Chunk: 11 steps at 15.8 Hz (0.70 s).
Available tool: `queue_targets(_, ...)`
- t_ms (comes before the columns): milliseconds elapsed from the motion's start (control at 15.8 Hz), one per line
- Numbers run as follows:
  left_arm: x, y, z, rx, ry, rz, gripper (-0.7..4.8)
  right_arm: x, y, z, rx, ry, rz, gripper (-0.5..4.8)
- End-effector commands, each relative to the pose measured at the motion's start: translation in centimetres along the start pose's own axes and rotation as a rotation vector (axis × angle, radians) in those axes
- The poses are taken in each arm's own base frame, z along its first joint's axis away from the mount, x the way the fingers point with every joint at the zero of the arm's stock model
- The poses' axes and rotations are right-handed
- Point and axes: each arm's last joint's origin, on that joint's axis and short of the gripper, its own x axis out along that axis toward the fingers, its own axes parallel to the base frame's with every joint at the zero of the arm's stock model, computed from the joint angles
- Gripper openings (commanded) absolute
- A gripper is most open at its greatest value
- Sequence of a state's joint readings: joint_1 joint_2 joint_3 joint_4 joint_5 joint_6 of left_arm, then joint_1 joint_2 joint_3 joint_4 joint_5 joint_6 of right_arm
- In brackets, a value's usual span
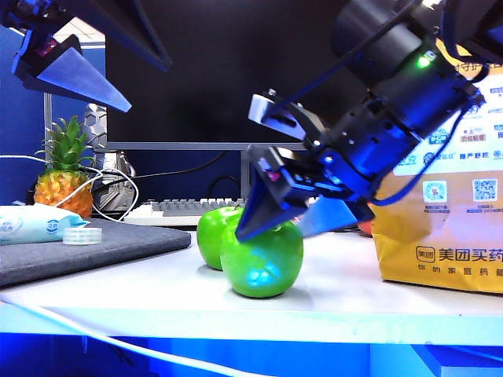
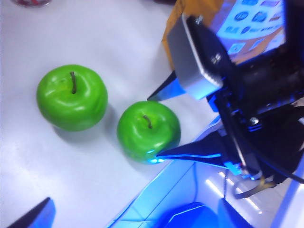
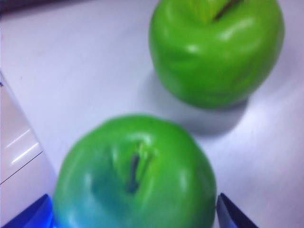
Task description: Pick up the green apple and throw it into the yellow paper bag.
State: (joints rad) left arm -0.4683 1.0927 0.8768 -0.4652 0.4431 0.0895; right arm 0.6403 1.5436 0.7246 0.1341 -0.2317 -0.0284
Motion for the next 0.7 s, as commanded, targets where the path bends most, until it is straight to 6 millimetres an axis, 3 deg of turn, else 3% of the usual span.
queue_targets(63,-0.1,0.1,0.3,0.006,-0.010,0.030,4.79,0.0,0.0,0.5,-0.018,-0.037,-0.034,3.95)
queue_targets(190,0.0,0.1,0.3,0.004,-0.006,0.030,4.79,0.0,0.0,0.5,-0.017,-0.034,-0.052,2.87)
queue_targets(380,0.1,0.2,0.2,0.006,-0.001,0.033,4.79,-0.1,0.0,1.1,-0.017,-0.067,-0.051,2.59)
queue_targets(506,0.2,0.3,0.2,0.012,0.002,0.054,4.79,-1.8,0.8,4.9,-0.064,-0.081,-0.044,2.60)
queue_targets(696,0.2,0.4,0.2,0.022,0.003,0.092,4.79,-7.1,1.8,11.1,-0.125,-0.124,-0.100,2.60)
